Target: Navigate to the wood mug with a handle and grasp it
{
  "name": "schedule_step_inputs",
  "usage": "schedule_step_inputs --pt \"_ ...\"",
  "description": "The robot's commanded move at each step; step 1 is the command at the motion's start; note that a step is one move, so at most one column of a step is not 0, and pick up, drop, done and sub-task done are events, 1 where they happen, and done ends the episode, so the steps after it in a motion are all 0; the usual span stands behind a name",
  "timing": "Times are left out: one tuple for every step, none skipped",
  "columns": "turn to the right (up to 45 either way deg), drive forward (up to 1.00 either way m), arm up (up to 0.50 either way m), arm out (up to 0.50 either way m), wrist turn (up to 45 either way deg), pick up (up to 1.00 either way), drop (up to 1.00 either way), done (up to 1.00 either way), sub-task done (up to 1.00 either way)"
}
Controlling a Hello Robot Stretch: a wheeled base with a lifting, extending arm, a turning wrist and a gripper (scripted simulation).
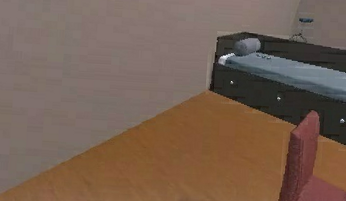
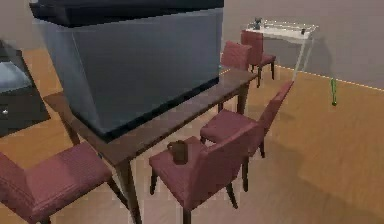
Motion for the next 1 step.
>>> schedule_step_inputs --pt "0.0 0.45 0.00 0.00 0.0 0.00 0.00 0.00 0.00"
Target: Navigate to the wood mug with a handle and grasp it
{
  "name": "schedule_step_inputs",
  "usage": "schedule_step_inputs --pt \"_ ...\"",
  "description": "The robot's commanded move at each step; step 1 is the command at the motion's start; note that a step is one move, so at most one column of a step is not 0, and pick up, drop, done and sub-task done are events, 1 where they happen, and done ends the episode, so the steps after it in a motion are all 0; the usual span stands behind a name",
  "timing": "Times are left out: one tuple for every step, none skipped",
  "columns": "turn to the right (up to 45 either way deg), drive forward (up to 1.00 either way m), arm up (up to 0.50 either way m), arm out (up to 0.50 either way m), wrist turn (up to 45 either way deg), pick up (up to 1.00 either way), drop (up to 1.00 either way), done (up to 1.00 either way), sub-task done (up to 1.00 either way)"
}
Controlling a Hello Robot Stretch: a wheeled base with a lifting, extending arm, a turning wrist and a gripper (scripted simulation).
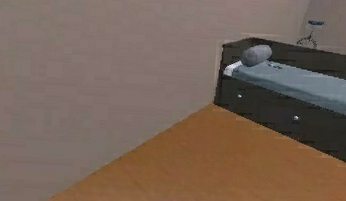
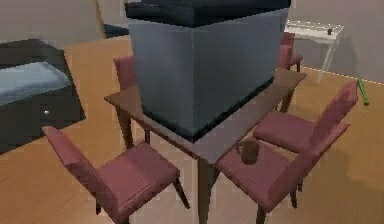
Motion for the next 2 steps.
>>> schedule_step_inputs --pt "18.0 0.00 0.00 0.00 0.0 0.00 0.00 0.00 0.00" --pt "45.0 0.00 0.00 0.00 0.0 0.00 0.00 0.00 0.00"
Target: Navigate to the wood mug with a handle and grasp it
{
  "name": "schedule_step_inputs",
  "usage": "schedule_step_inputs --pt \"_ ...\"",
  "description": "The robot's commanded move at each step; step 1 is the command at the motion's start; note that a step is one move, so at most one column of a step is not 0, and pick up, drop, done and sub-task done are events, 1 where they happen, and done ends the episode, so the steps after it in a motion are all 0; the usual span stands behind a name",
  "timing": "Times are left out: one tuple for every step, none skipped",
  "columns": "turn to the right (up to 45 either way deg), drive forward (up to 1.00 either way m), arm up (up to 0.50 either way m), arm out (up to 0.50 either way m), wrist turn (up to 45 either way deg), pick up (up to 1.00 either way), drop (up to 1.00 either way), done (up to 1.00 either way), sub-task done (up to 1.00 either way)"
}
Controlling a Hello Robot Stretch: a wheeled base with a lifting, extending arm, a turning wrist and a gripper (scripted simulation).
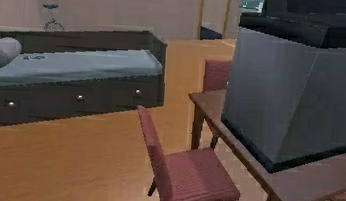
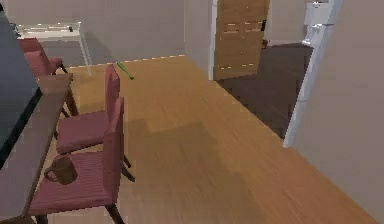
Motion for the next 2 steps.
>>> schedule_step_inputs --pt "12.0 0.00 0.00 0.00 0.0 0.00 0.00 0.00 0.00" --pt "0.0 0.40 0.00 0.00 0.0 0.00 0.00 0.00 0.00"
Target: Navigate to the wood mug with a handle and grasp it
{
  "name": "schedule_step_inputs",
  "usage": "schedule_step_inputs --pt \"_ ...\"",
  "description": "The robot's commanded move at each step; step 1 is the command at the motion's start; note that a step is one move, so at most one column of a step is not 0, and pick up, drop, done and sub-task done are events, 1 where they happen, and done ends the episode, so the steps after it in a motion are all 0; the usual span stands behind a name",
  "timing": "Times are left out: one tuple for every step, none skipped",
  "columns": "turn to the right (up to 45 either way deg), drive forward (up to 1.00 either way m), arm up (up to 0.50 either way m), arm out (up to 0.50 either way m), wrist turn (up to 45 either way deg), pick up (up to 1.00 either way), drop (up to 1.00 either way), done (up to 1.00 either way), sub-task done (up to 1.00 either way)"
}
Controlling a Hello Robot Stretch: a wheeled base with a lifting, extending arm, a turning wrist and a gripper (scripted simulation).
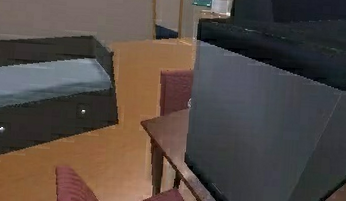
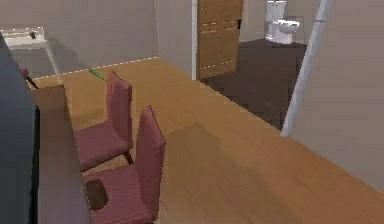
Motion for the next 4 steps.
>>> schedule_step_inputs --pt "-30.0 0.00 0.00 0.00 0.0 0.00 0.00 0.00 0.00" --pt "0.0 0.00 0.50 0.00 0.0 0.00 0.00 0.00 0.00" --pt "0.0 0.00 0.08 0.00 0.0 0.00 0.00 0.00 0.00" --pt "0.0 0.00 0.00 0.44 0.0 0.00 0.00 0.00 0.00"
